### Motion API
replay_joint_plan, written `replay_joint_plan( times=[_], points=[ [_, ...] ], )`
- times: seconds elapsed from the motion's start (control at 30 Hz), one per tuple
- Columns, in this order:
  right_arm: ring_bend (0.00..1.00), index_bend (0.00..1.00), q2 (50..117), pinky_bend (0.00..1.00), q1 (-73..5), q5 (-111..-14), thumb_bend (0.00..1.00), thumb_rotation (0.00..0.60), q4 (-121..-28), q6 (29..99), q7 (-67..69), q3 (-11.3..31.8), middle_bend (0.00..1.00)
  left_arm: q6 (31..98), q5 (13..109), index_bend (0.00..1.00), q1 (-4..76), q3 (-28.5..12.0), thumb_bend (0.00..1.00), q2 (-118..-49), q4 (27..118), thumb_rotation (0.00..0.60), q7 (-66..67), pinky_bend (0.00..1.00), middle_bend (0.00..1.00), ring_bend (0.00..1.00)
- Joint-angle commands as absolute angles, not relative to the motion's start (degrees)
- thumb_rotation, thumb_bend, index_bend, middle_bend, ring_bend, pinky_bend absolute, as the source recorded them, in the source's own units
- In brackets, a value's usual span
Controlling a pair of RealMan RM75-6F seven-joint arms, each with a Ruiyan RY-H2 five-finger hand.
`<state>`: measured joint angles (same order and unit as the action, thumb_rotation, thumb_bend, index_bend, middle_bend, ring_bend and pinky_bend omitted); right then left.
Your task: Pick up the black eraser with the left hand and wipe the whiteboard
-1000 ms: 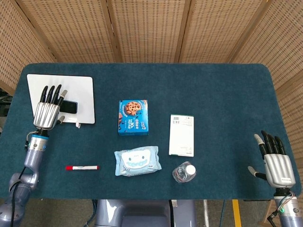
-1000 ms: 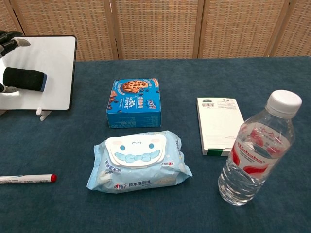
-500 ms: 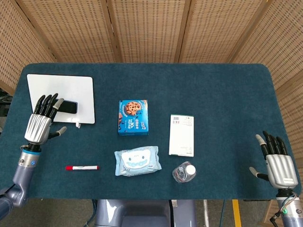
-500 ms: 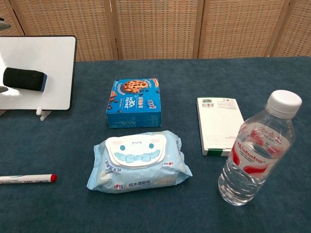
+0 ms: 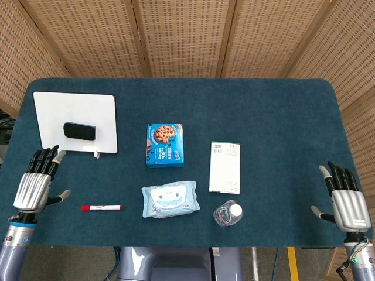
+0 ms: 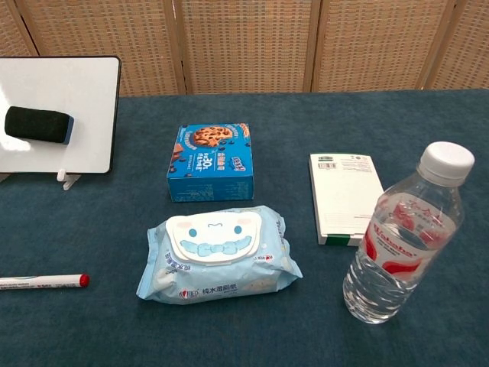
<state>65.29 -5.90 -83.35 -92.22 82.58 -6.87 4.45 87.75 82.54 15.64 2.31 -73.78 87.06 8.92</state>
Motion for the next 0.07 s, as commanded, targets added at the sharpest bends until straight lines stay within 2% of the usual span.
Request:
replay_joint_plan(
  times=[0.03, 0.07],
  points=[
    [0.00, 0.03, 65.29, 0.00, -5.92, -83.15, 0.16, 0.600, -92.16, 82.37, -6.77, 4.44, 0.00, 87.84, 82.58, 0.00, 14.32, 2.42, 0.11, -73.46, 86.30, 0.600, 9.89, 0.00, 0.00, 0.00],
    [0.00, 0.03, 65.31, 0.00, -5.93, -83.08, 0.16, 0.600, -92.13, 82.30, -6.85, 4.43, 0.00, 87.92, 82.64, 0.00, 14.13, 2.23, 0.11, -73.40, 86.22, 0.600, 9.67, 0.00, 0.00, 0.00]
  ],
)
